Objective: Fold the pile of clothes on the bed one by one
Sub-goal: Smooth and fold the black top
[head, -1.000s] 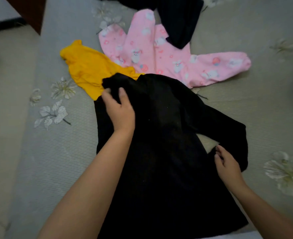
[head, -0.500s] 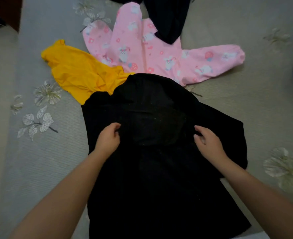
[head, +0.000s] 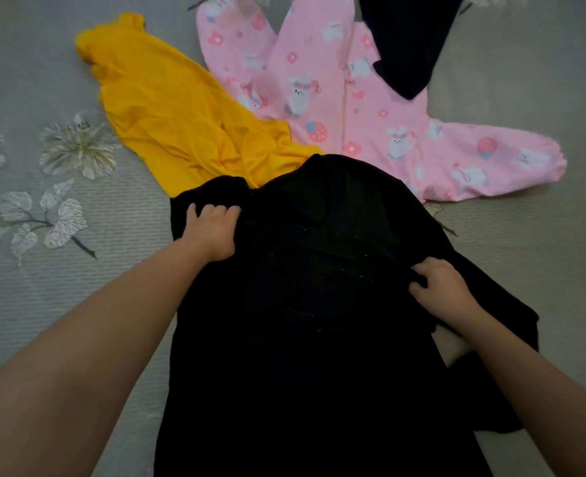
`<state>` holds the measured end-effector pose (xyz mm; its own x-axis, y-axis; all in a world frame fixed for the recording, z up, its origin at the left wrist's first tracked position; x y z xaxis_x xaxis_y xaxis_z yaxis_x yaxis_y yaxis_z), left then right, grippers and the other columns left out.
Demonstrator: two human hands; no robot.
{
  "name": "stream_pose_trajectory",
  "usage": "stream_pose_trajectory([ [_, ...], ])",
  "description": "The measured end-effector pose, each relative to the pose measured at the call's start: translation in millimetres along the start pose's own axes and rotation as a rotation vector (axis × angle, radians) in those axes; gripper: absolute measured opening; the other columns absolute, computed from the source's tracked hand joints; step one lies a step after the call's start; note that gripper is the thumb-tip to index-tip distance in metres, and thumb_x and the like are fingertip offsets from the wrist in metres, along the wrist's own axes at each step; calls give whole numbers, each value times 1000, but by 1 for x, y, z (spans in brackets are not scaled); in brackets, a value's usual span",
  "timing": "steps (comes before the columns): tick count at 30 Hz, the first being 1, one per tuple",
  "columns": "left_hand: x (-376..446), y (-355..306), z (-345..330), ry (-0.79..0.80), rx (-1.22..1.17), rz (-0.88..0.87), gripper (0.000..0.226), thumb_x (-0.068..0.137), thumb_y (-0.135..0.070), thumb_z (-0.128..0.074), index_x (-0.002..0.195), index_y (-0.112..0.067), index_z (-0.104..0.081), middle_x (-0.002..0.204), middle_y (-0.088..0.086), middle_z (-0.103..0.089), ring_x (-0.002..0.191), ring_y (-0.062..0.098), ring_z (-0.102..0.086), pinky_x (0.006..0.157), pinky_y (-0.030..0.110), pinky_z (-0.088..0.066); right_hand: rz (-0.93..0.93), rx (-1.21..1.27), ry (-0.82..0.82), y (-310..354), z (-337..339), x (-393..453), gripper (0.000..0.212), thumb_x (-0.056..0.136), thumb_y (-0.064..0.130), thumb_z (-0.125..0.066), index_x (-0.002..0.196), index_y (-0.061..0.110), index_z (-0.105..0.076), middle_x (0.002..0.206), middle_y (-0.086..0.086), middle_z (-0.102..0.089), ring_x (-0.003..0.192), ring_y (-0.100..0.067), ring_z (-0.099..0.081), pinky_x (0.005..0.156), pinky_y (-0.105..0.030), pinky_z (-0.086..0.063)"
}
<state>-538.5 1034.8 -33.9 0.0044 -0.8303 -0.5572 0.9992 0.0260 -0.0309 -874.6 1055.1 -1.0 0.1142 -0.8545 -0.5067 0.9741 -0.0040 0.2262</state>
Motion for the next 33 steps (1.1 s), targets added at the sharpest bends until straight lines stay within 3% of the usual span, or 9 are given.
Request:
stream_pose_trajectory([
  [5, -1, 39, 7, 189, 43, -97, 37, 88, -18, -46, 124, -12, -52, 123, 11, -54, 114, 25, -49, 81, 27, -39, -14, 146, -96, 11, 25, 0, 12, 76, -7, -53, 68, 2, -55, 72, -14, -54, 77, -27, -53, 59, -29, -22],
  [12, -3, 103, 28, 355, 258, 28, 43, 95, -24, -34, 138, -18, -36, 139, 8, -43, 124, 25, -42, 98, 35, -35, 58, 132, 29, 54, 48, 16, 39, 77, -7, -53, 57, 26, -44, 57, 0, -48, 62, -21, -48, 54, -24, -28],
  [17, -2, 128, 23, 243, 355, 36, 23, 90, -23, -39, 109, -18, -51, 106, -1, -59, 101, 18, -54, 93, 34, -29, 33, 164, -20, 74, 67, 41, 21, 77, -5, -55, 69, 15, -53, 68, -7, -54, 68, -21, -48, 54, -23, -29],
  [20, -5, 131, 6, 110, 339, 141, 28, 87, -20, -45, 115, -17, -45, 113, 1, -56, 111, 21, -49, 105, 40, -23, -21, 162, -140, 81, 70, 59, 14, 77, -4, -57, 83, 9, -60, 87, -16, -62, 78, -26, -54, 63, -19, -36],
  [23, -22, 113, -6, -328, 74, 198, 41, 77, -2, -55, 117, 0, -48, 121, 22, -51, 116, 37, -46, 101, 53, -29, -51, -90, -174, 83, 55, 72, 39, 81, 4, -56, 120, 2, -54, 118, -21, -57, 110, -34, -51, 94, -36, -35],
  [26, -55, 67, -18, -696, -115, -134, 37, 69, -9, -57, 101, 10, -63, 105, 33, -60, 98, 48, -59, 81, 56, -47, -58, -77, -292, 87, 41, 62, 46, 84, 2, -52, 128, -7, -44, 124, -30, -48, 116, -41, -44, 99, -42, -28],
  [29, -87, 31, -57, -474, -17, -479, 48, 59, -38, -78, 90, -3, -71, 92, 17, -68, 81, 30, -67, 69, 38, -54, 37, -3, -468, 91, 27, 37, 45, 83, 5, -48, 123, -15, -47, 124, -36, -47, 118, -48, -43, 103, -47, -29],
  [31, -96, 30, -73, -333, -21, -476, 46, 45, -33, -88, 79, -6, -72, 74, 11, -67, 62, 25, -65, 55, 28, -52, 134, -37, -469, 95, 11, 18, 48, 80, 9, -49, 121, -15, -48, 127, -38, -44, 120, -53, -40, 101, -56, -31],
  [33, -100, 39, -74, -402, -34, -498, 14, 59, -14, -77, 66, -6, -68, 56, 7, -58, 46, 22, -57, 45, 22, -43, 200, -92, -384, 96, -6, 5, 50, 81, 13, -50, 126, -10, -47, 134, -34, -39, 126, -51, -34, 100, -61, -27],
])
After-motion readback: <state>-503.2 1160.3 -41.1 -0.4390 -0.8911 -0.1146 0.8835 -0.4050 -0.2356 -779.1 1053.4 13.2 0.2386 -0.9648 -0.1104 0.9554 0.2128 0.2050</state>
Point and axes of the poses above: each hand's wrist, its own x-axis towards the middle knuckle, its own z-axis out of the back of the hand, y = z × x, the point moved 3 cm from there along x, towards the middle knuckle
